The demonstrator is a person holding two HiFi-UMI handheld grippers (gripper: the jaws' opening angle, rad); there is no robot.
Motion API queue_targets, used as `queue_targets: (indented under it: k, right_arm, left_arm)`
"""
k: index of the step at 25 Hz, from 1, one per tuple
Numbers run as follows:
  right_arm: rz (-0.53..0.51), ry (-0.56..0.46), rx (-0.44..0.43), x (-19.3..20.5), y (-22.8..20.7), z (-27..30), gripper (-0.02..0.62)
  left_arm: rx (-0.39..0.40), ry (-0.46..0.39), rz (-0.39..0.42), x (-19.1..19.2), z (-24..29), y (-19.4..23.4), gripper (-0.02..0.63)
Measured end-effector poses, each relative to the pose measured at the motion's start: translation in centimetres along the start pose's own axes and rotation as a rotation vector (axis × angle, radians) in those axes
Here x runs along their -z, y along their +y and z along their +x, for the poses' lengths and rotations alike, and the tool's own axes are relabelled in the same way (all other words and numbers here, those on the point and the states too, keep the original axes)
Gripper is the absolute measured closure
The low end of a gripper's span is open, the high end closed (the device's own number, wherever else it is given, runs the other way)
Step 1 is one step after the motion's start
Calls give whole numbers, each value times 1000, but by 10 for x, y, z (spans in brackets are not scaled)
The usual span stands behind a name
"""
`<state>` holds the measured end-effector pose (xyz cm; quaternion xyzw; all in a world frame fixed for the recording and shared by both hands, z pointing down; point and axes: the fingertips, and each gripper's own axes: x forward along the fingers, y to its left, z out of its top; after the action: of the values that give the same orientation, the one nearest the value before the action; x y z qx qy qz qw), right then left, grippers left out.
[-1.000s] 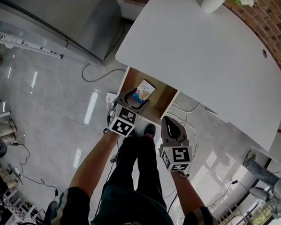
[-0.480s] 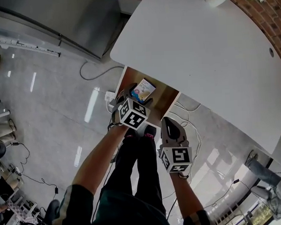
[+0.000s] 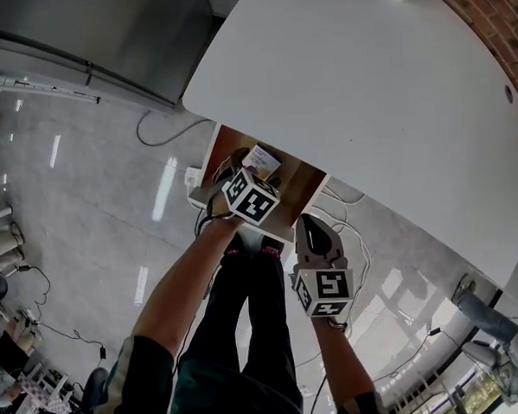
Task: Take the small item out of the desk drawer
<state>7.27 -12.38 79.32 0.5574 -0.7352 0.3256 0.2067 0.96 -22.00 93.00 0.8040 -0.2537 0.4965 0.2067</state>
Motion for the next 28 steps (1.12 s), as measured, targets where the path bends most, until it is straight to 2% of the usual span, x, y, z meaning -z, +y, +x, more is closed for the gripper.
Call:
queue_targets:
  k: [12,18,28]
  right_arm:
    - [35,42,6,24,-7,6,571]
    - [63,50,16,31,-10,7,571]
    - [74,66,19,39,-12,8,571]
  left_arm:
    - [-7,182,-11,32,56,2,164]
    - [-30,216,-22,43,68,4,164]
    - [-87,269,13,48,78,10,166]
